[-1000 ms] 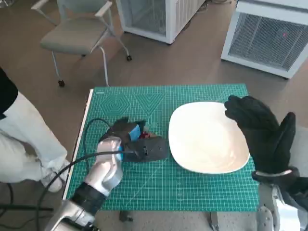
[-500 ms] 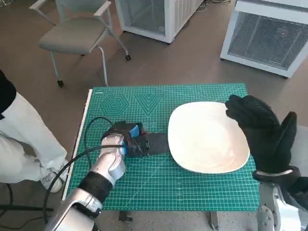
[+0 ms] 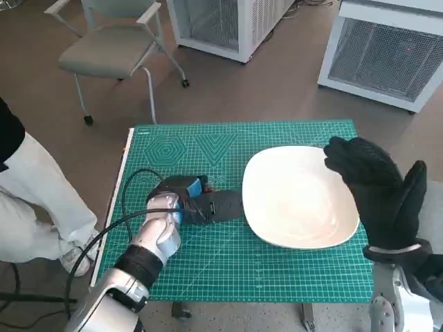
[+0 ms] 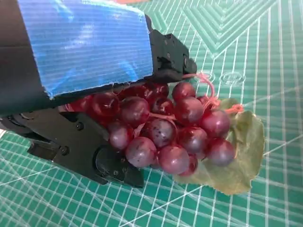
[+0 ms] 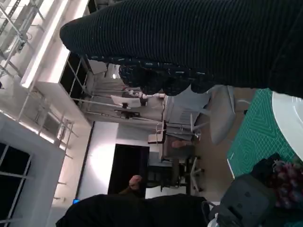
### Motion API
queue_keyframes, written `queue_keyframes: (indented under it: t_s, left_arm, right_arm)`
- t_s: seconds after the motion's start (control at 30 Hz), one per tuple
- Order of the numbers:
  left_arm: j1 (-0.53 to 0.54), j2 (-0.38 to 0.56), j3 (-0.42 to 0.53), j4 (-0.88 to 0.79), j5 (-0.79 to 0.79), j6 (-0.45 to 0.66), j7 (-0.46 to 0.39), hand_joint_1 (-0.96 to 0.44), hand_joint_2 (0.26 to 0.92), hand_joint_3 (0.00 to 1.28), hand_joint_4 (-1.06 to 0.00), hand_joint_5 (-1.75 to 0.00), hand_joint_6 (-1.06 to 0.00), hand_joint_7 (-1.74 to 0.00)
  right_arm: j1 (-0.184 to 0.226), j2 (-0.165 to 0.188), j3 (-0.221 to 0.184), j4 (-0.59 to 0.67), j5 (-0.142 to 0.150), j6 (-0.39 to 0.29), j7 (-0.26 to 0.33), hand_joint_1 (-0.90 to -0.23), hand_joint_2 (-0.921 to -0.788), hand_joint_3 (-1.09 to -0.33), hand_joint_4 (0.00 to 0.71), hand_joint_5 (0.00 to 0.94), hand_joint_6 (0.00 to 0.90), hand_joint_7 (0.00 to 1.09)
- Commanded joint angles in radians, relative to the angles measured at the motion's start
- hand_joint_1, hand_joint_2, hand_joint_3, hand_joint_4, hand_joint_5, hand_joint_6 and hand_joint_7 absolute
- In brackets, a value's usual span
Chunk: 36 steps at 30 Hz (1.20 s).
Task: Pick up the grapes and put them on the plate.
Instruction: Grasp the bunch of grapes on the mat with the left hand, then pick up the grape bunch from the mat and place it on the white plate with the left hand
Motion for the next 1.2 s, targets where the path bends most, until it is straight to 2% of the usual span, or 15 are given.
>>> queue_keyframes:
  t_s: [0.03,0.07,0.17,0.23,0.3,0.6,1.0,1.07,1.13,1.2]
  left_arm:
    - [0.022,0.026,-0.013,0.015,0.001,-0.065,0.057,0.3,0.707,0.55,-0.5,-1.4,-0.66,-0.15]
    - [0.024,0.032,-0.017,0.014,0.003,-0.078,0.063,0.27,0.727,0.53,-0.5,-1.41,-0.66,-0.31]
    - [0.028,0.045,-0.022,0.012,0.002,-0.102,0.064,0.1,0.836,0.36,-0.49,-1.39,-0.56,-0.96]
    - [0.028,0.047,-0.02,0.012,-0.003,-0.106,0.058,0.05,0.87,0.3,-0.49,-1.38,-0.53,-1.16]
    - [0.026,0.048,-0.018,0.012,-0.006,-0.105,0.049,0.02,0.885,0.27,-0.49,-1.37,-0.51,-1.25]
    - [0.018,0.046,-0.013,0.011,-0.019,-0.093,0.009,0.0,0.906,0.22,-0.5,-1.35,-0.51,-1.32]
    - [0.037,0.061,-0.01,-0.046,-0.025,-0.092,0.008,0.0,0.89,0.21,-0.55,-1.3,-0.56,-1.27]
    - [0.046,0.07,-0.008,-0.079,-0.025,-0.085,0.004,0.0,0.886,0.21,-0.56,-1.34,-0.58,-1.21]
    - [0.056,0.08,-0.007,-0.12,-0.023,-0.075,-0.003,0.0,0.858,0.26,-0.56,-1.41,-0.6,-1.12]
    - [0.066,0.091,-0.005,-0.164,-0.02,-0.063,-0.012,0.0,0.784,0.4,-0.54,-1.5,-0.61,-1.11]
  right_arm:
    - [0.019,-0.006,0.001,0.003,0.001,0.018,-0.001,-0.37,-0.921,-0.649,0.41,0.758,0.212,1.01]
    - [0.019,-0.006,0.001,0.002,0.001,0.019,-0.001,-0.369,-0.921,-0.649,0.41,0.759,0.212,1.01]
    - [0.019,-0.008,0.0,0.001,0.001,0.021,-0.002,-0.369,-0.921,-0.649,0.409,0.759,0.211,1.01]
    - [0.019,-0.008,-0.001,0.001,0.001,0.022,-0.001,-0.37,-0.921,-0.649,0.409,0.76,0.211,1.01]
    - [0.019,-0.009,-0.002,0.001,0.001,0.023,-0.001,-0.37,-0.921,-0.648,0.409,0.76,0.212,1.01]
    - [0.02,-0.005,0.001,-0.002,0.0,0.023,-0.003,-0.37,-0.921,-0.649,0.409,0.76,0.212,1.01]
    - [0.021,-0.006,-0.001,-0.004,0.001,0.024,-0.005,-0.37,-0.921,-0.649,0.408,0.762,0.211,1.02]
    - [0.022,-0.006,-0.001,-0.004,0.001,0.025,-0.005,-0.37,-0.921,-0.649,0.408,0.762,0.211,1.02]
    - [0.022,-0.006,-0.001,-0.004,0.002,0.025,-0.005,-0.37,-0.921,-0.649,0.407,0.762,0.211,1.02]
    - [0.022,-0.007,-0.001,-0.005,0.002,0.026,-0.005,-0.37,-0.921,-0.649,0.408,0.763,0.211,1.02]
